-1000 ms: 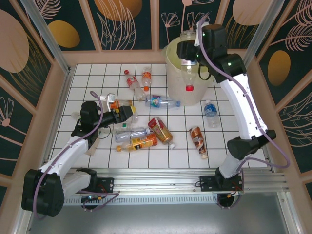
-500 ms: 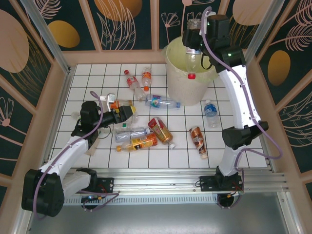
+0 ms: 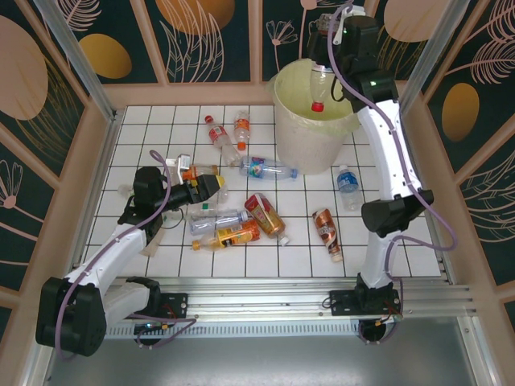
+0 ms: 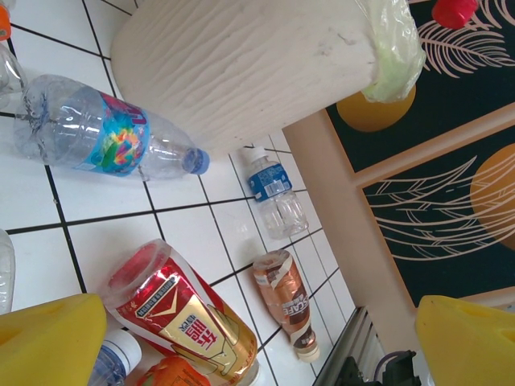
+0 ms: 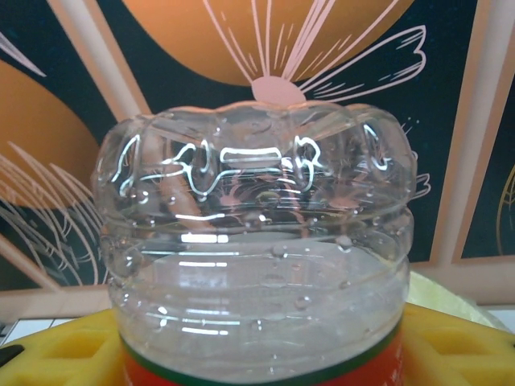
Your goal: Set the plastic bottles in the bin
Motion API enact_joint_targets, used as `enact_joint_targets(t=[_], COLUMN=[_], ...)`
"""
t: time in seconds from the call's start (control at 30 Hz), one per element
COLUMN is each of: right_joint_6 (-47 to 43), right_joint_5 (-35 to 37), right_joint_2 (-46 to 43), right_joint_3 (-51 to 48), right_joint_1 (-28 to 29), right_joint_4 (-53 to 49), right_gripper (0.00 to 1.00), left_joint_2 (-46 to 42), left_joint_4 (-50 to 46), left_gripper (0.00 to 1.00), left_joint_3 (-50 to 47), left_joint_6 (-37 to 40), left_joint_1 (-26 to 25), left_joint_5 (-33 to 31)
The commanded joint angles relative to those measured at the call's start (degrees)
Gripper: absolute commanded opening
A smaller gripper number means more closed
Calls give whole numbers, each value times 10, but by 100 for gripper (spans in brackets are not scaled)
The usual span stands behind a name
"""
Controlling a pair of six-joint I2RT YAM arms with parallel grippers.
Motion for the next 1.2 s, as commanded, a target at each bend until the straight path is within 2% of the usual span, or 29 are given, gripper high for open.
enact_joint_targets(t=[0.0, 0.13, 0.5, 1.17], right_joint_6=[-22, -33, -32, -21], right_joint_5=[42, 53, 7, -17], right_joint_2=[25, 49, 102, 143], right_joint_3=[32, 36, 40, -13], right_joint_1=[-4, -5, -24, -30], right_joint_4=[29, 33, -20, -90], right_gripper=[62, 62, 62, 61], left_joint_2=[2, 2, 5, 7], left_joint_4=[7, 7, 6, 2], left_gripper=[99, 99, 99, 99], left_joint_3=[12, 12, 12, 14], left_joint_6=[5, 5, 5, 7], left_joint_1=[-3, -3, -4, -4], left_joint_5=[6, 5, 4, 3])
